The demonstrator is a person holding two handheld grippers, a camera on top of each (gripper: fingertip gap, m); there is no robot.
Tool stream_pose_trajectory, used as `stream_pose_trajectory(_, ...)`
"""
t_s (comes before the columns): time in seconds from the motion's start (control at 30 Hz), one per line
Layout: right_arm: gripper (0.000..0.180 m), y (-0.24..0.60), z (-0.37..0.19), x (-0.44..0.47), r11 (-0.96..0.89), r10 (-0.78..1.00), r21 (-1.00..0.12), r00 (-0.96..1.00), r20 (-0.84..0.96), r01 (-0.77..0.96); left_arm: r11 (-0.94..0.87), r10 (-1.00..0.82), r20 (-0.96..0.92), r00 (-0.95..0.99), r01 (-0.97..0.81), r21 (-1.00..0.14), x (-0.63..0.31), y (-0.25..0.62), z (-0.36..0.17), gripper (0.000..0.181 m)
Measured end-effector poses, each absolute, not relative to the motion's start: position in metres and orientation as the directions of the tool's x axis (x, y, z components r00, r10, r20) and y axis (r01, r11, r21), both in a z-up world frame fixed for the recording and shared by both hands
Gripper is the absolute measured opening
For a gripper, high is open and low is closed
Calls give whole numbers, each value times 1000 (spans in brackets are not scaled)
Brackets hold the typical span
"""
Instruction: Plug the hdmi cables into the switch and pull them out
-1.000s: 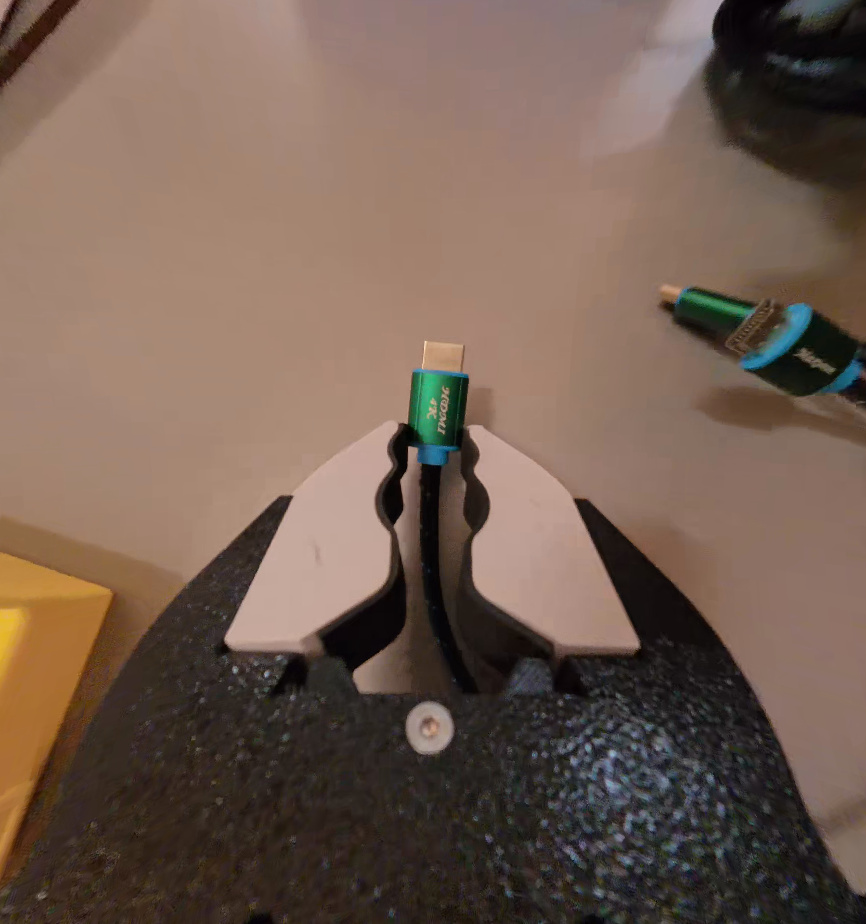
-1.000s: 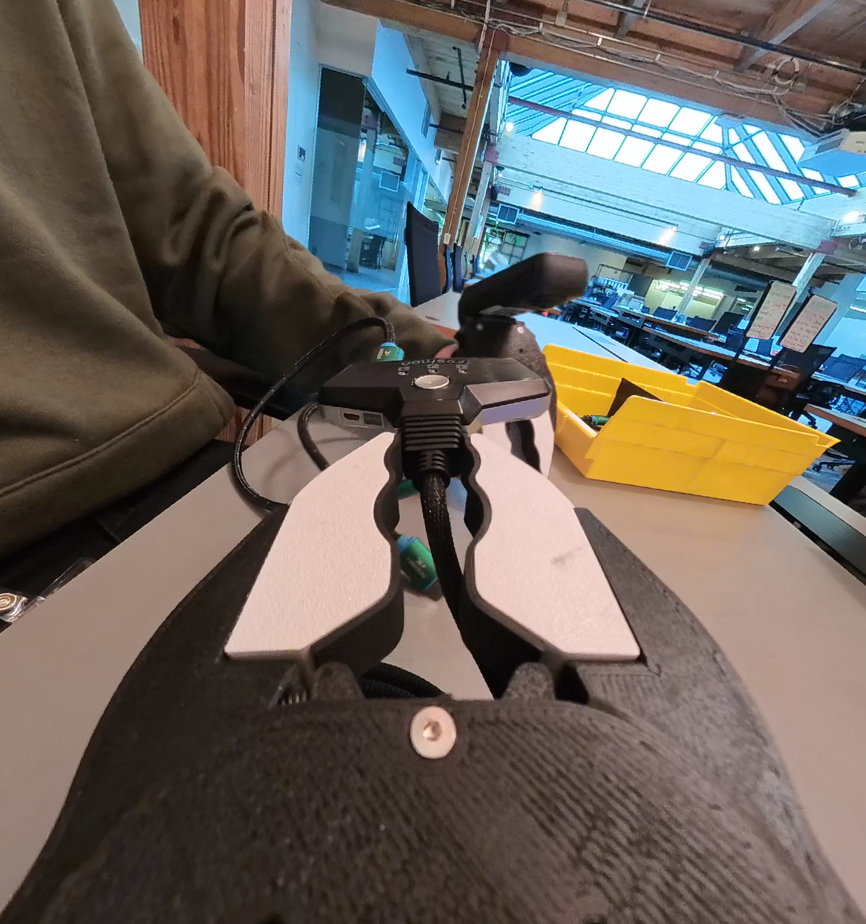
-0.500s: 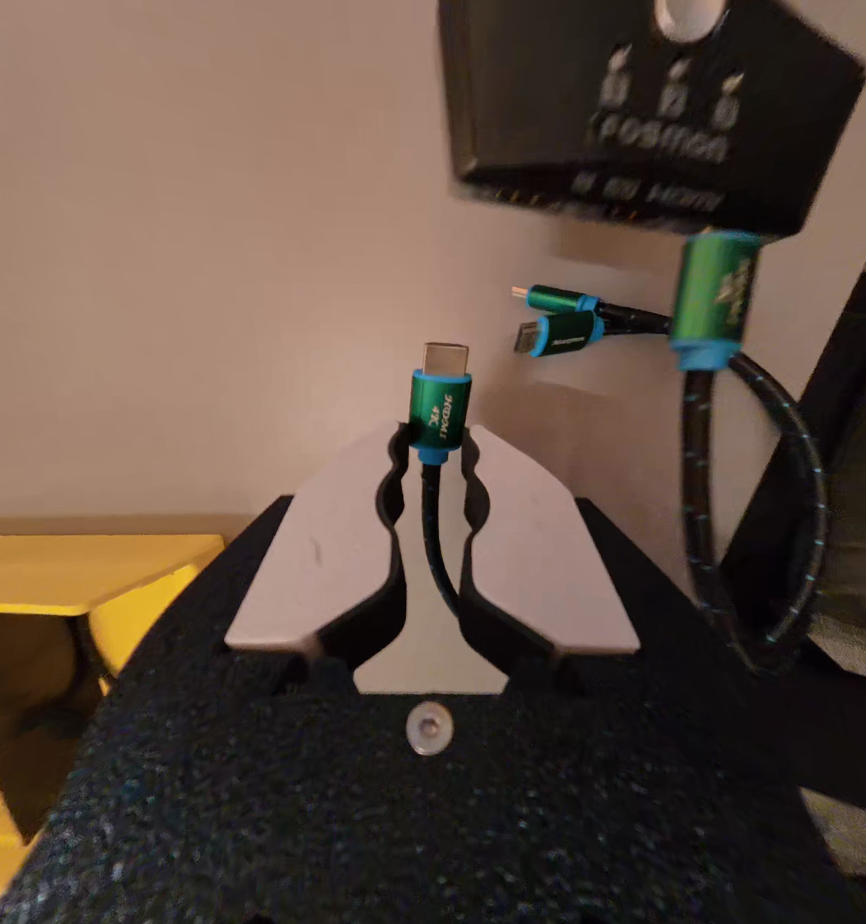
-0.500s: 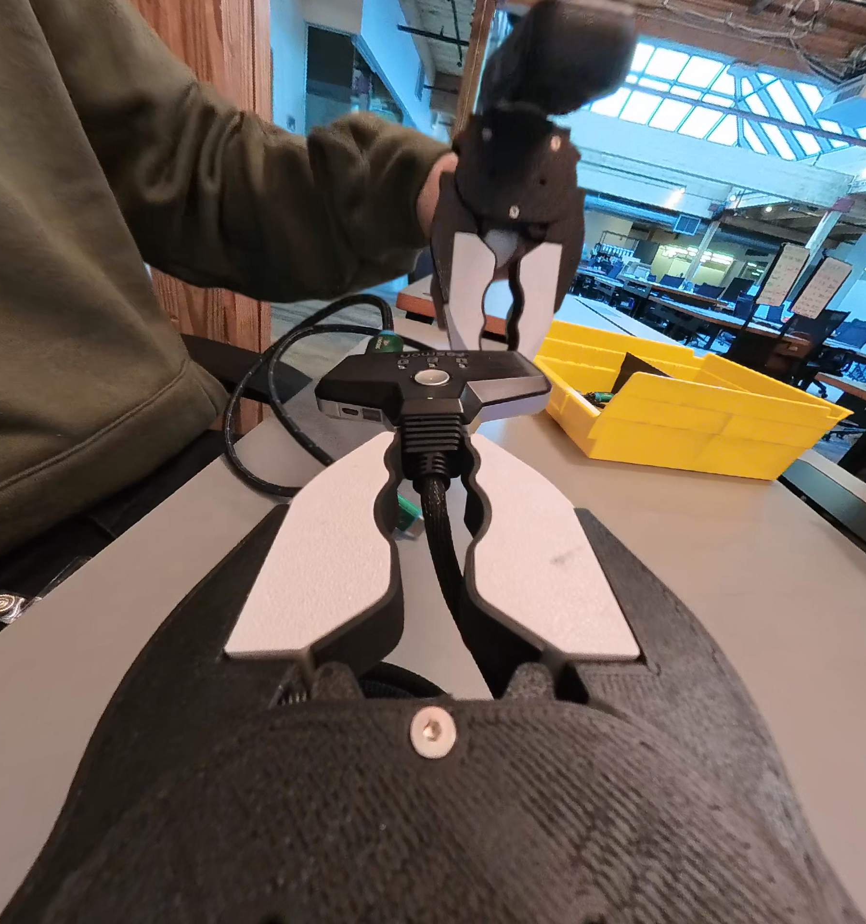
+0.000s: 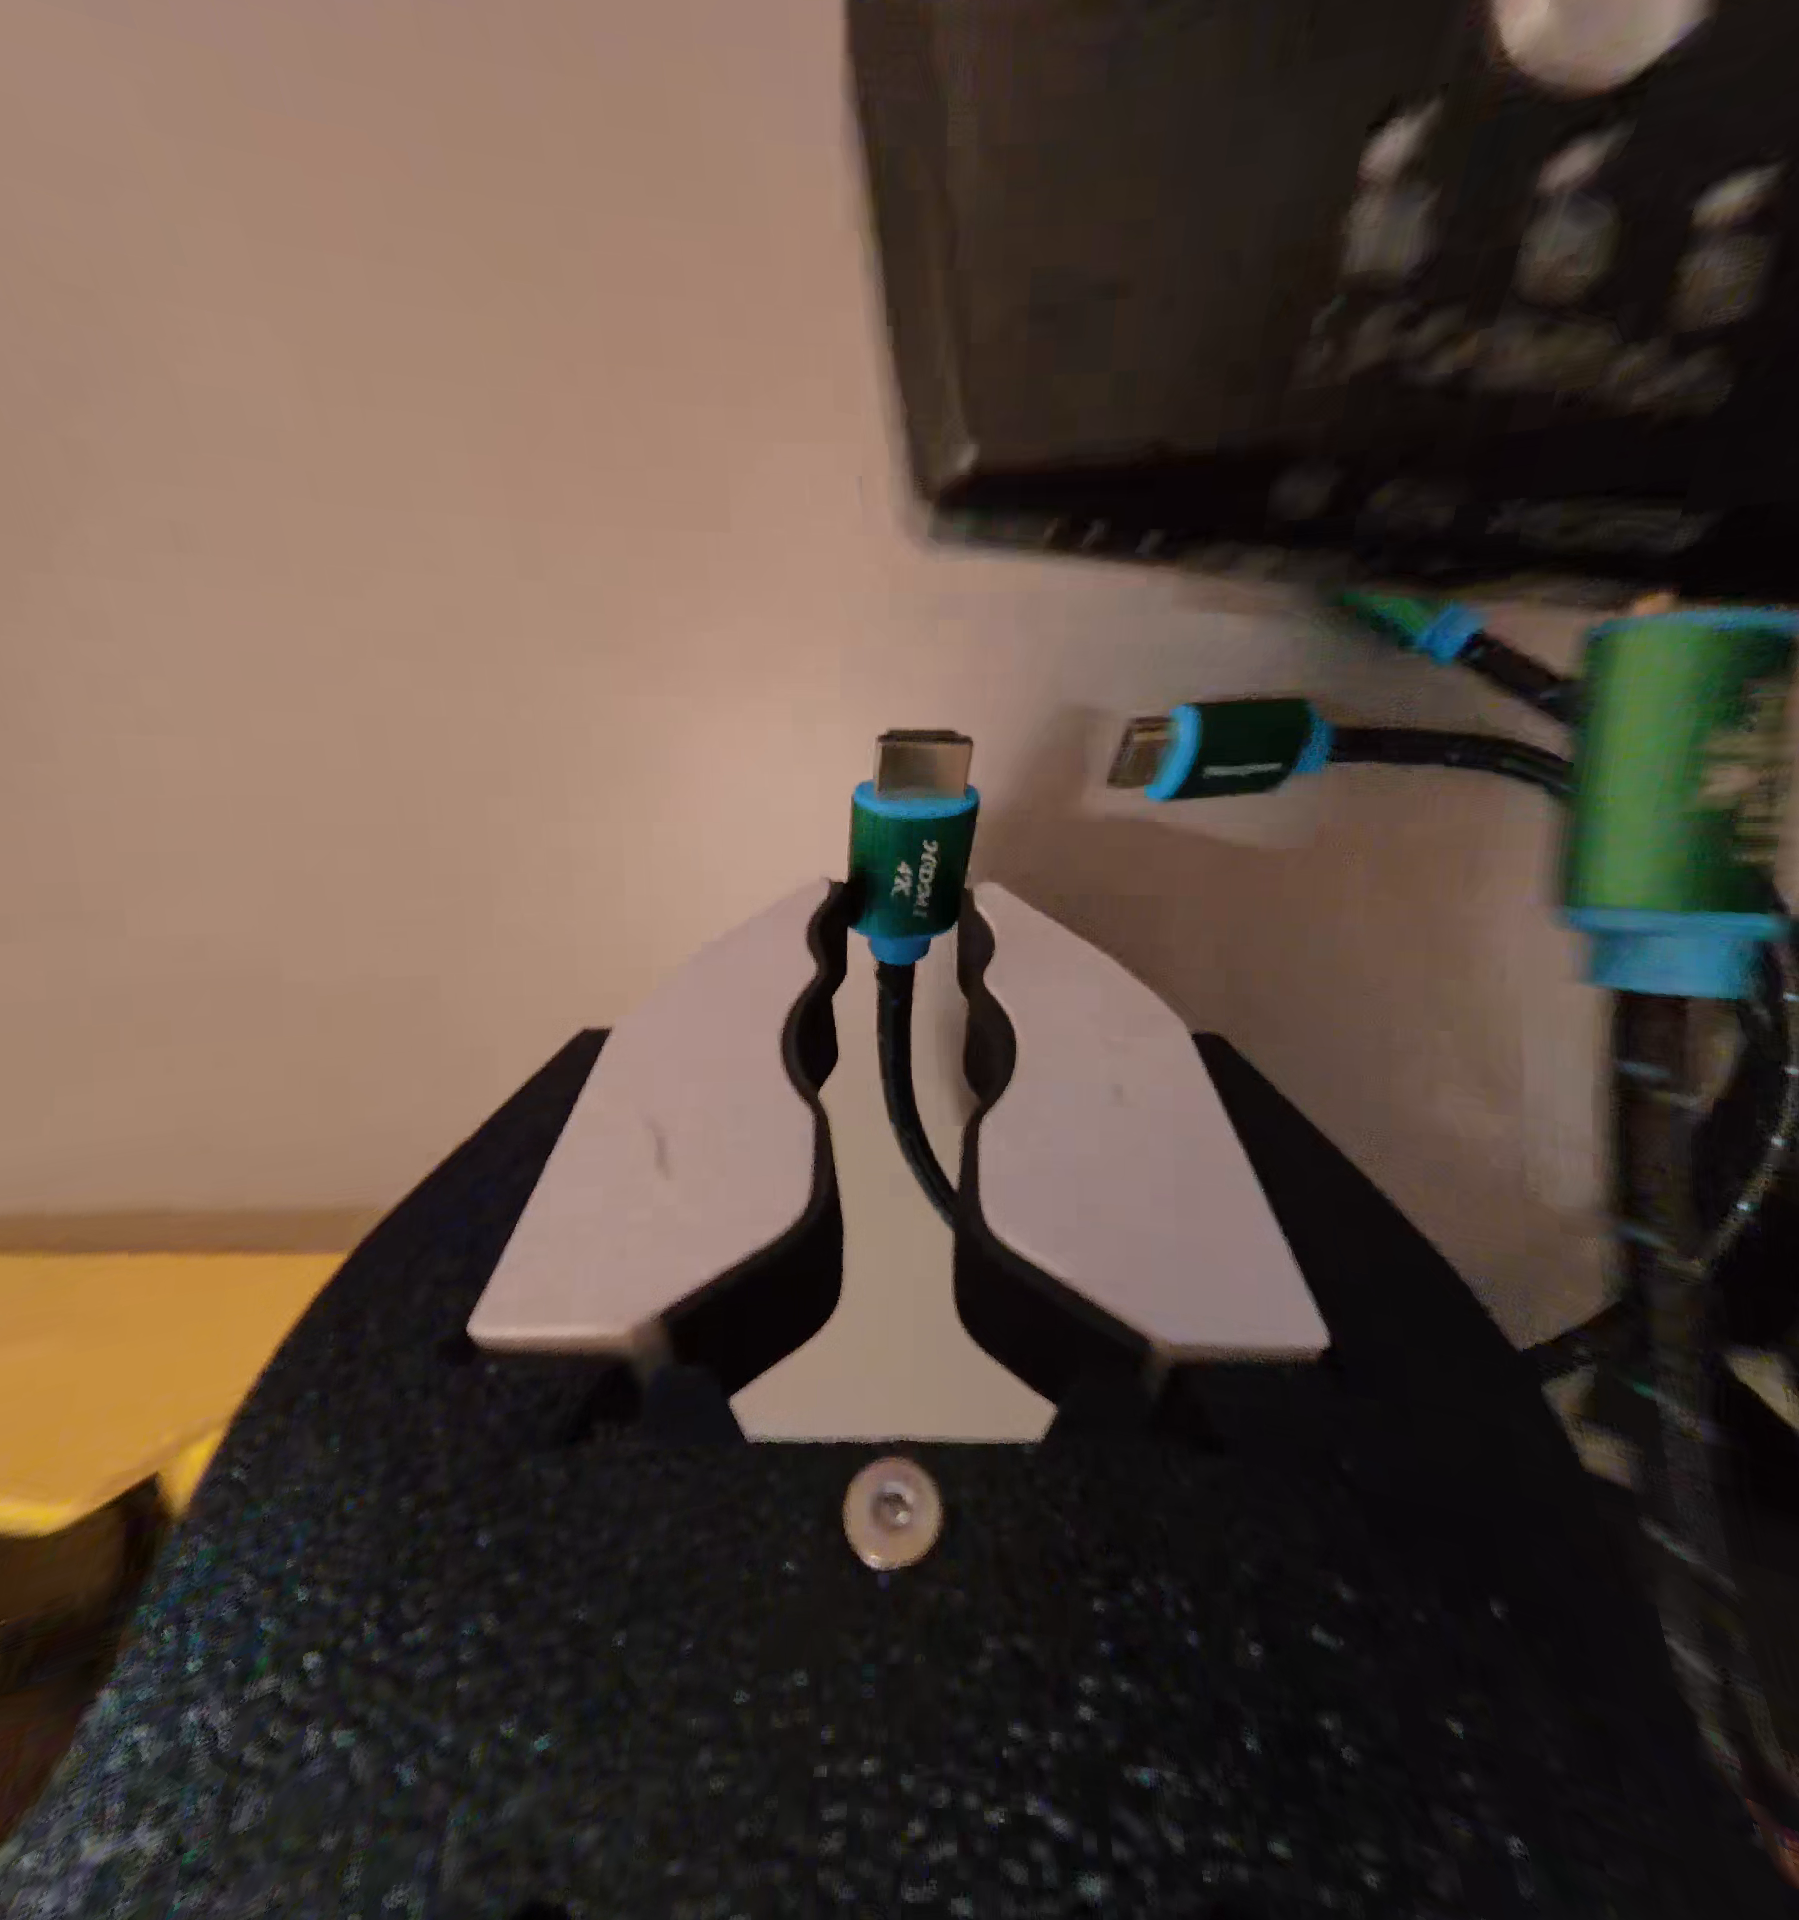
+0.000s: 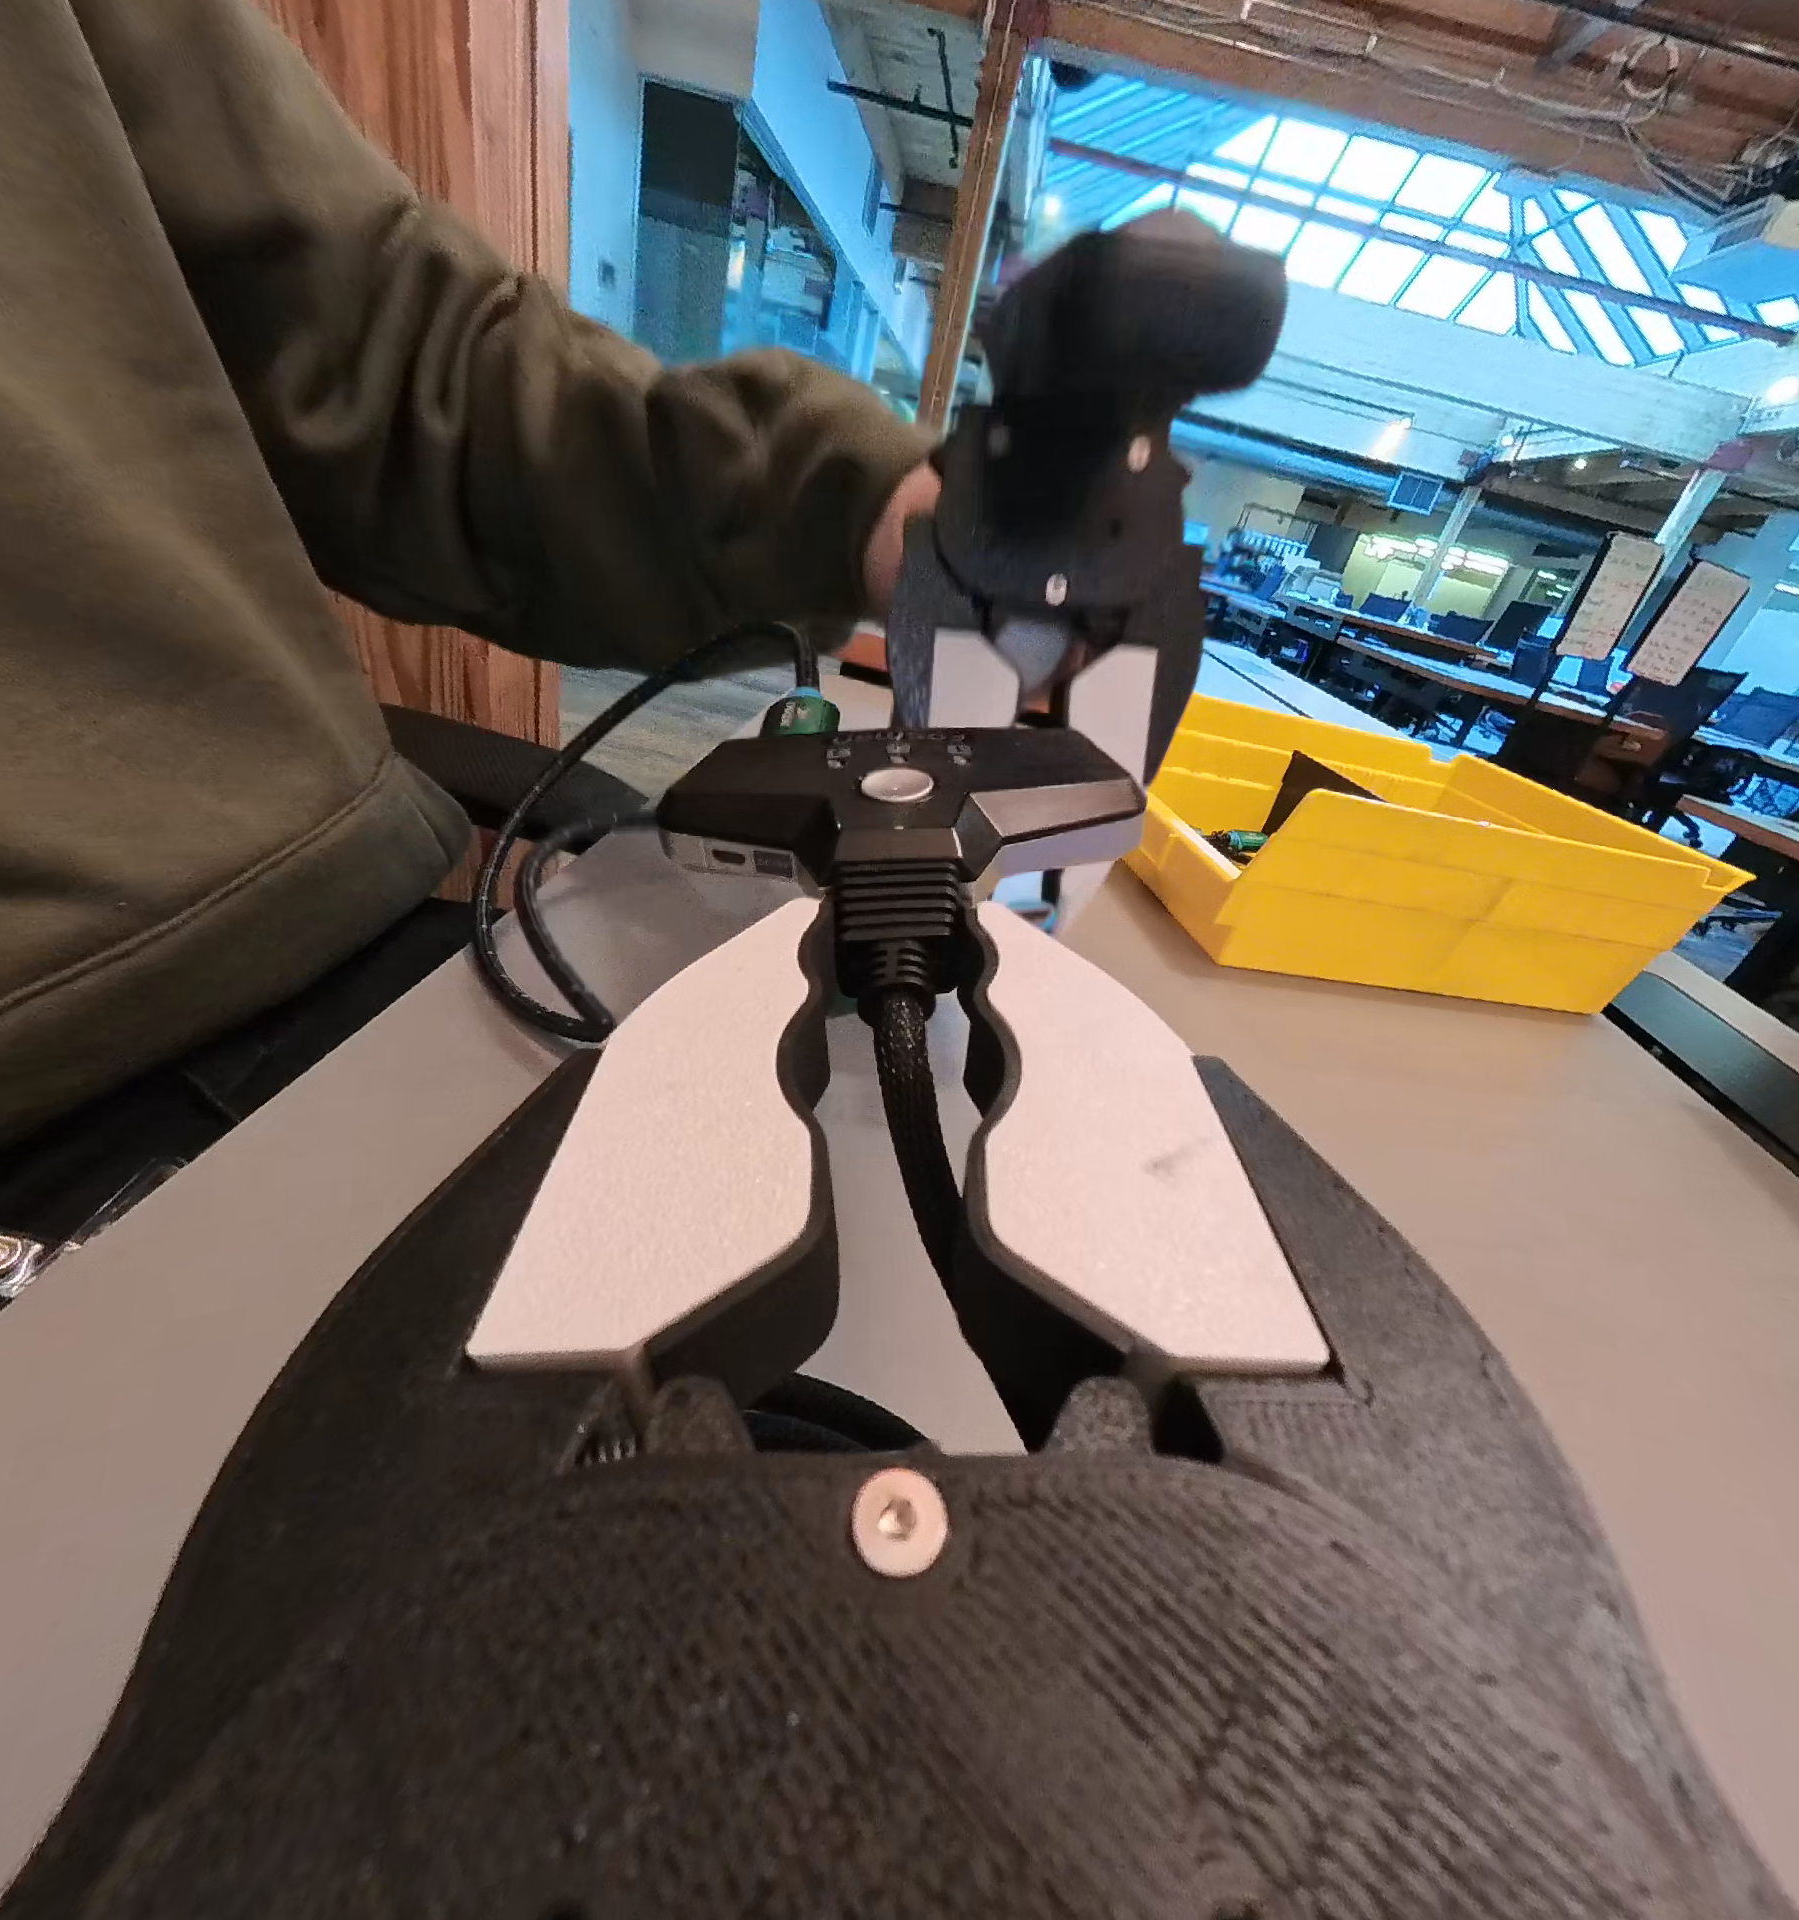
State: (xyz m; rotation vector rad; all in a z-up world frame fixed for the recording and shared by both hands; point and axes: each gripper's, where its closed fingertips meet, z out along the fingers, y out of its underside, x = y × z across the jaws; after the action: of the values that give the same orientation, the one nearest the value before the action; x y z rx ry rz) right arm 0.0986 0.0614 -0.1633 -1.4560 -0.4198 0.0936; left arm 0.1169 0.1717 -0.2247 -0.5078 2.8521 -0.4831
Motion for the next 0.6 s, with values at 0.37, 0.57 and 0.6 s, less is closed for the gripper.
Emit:
stream_pose_trajectory(0.37,22,61,-164,97,127,323,-972,919,228,197,783,-419,-302,-856,-173,-597,132,168,-272,21)
stream_pose_trajectory(0.57,22,61,-164,96,130,323,-972,918,230,197,766,-446,-343,-827,-154,-624,136,164,-270,27)
stream_pose_trajectory(0.6,22,61,-164,96,131,324,-971,918,230,198,770,-447,-358,-820,-148,-621,137,165,-270,29)
